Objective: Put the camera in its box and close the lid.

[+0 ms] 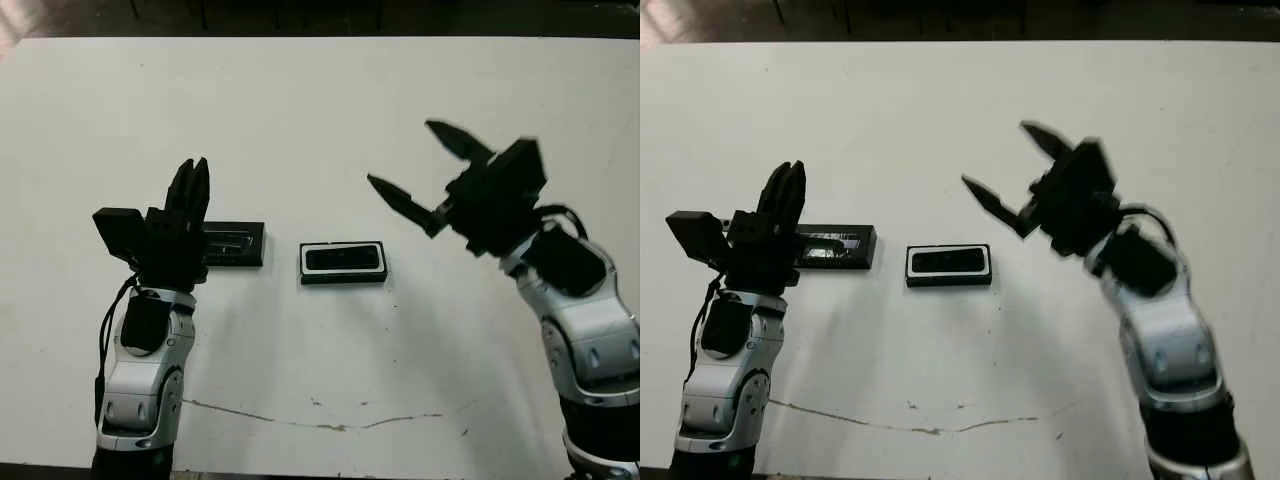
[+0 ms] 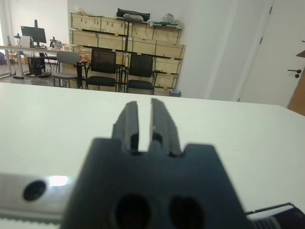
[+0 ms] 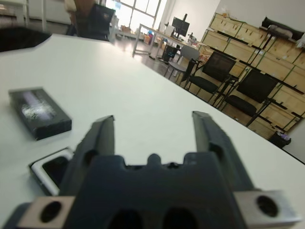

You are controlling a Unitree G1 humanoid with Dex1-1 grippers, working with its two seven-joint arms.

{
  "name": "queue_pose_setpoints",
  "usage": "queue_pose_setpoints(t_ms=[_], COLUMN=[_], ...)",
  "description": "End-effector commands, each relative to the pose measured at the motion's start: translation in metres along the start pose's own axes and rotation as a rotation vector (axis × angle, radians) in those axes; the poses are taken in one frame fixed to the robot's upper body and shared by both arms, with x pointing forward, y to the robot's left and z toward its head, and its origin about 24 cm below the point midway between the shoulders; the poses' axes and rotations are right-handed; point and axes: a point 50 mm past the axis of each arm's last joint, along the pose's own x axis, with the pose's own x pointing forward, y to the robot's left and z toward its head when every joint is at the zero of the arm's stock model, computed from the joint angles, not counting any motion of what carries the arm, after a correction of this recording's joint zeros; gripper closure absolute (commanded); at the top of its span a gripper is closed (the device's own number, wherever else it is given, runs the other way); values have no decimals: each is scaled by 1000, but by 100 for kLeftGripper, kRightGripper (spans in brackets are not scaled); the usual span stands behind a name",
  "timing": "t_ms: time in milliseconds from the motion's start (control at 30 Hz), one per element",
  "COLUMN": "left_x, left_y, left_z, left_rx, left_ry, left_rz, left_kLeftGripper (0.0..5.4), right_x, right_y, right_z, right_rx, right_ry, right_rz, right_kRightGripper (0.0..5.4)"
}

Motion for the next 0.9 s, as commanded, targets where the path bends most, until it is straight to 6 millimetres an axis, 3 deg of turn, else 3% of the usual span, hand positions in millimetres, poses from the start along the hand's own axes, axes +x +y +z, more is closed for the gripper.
queue_pose_setpoints(t_ms=[33,367,900], left_x=[-3,-2,-4], left_y=[4,4,4], left_z=[-5,-4,-4], left_rx=[9,-10,1], left_ry=[32,36,39], left_rz=[6,5,6], left_kLeftGripper=[540,540,540], right_x=[-5,-7,-4], right_y=[15,35,51], right_z=[-7,-13,-39], right_rx=[-16,-43,-129], right_ry=[26,58,165], right_rz=[-6,-44,20], right_kRightGripper=[327,539,539])
